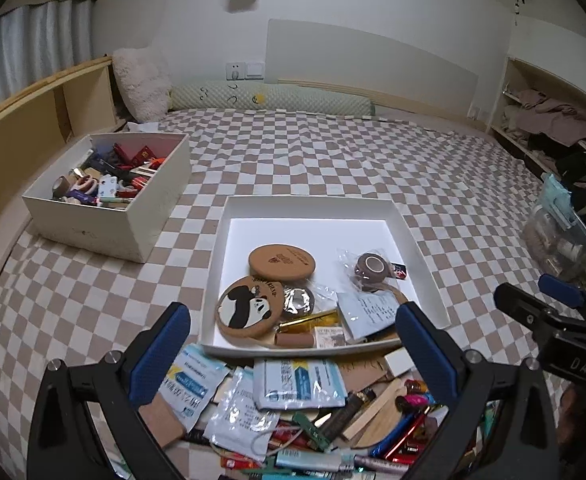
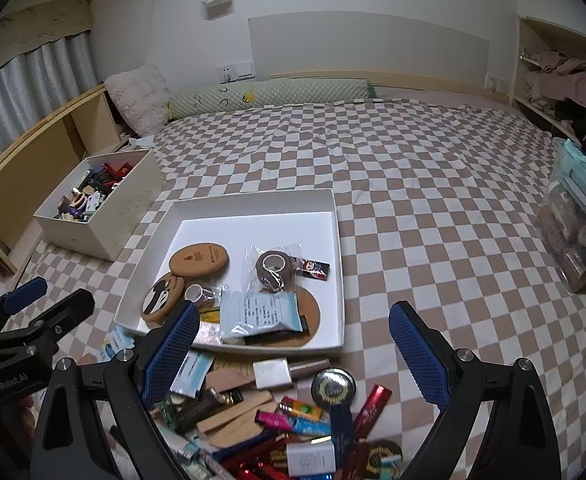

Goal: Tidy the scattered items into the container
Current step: 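Withdraw both open tools from the white tray back over the pile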

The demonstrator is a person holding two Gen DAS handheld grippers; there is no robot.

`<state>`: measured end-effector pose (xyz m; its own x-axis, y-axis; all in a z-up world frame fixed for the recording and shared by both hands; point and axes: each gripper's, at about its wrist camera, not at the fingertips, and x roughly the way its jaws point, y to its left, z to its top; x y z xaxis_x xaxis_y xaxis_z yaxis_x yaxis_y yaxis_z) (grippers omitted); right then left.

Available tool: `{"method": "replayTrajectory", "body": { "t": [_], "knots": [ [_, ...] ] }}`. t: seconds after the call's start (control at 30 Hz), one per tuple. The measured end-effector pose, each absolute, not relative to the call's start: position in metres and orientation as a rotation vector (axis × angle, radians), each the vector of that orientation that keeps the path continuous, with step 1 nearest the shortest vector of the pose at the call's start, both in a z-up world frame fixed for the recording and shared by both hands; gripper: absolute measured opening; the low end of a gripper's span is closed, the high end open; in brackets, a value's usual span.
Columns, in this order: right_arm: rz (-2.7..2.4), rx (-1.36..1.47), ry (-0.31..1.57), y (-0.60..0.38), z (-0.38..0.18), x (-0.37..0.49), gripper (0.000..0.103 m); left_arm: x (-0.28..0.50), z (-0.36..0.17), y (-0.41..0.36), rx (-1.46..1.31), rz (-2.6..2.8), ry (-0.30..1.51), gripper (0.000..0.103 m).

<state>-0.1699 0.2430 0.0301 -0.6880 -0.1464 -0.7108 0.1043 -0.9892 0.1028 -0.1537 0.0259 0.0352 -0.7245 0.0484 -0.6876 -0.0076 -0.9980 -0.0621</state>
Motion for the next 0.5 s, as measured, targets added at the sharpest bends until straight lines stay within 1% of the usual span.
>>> {"method": "replayTrajectory", "body": {
  "t": [0.5],
  "knots": [
    [-2.795,1.111,-0.093,0.264,0.039,-0.099,0.096,-0.079,0.048,0.014,-1.051,2.884,-0.073,0.103]
  ]
}}
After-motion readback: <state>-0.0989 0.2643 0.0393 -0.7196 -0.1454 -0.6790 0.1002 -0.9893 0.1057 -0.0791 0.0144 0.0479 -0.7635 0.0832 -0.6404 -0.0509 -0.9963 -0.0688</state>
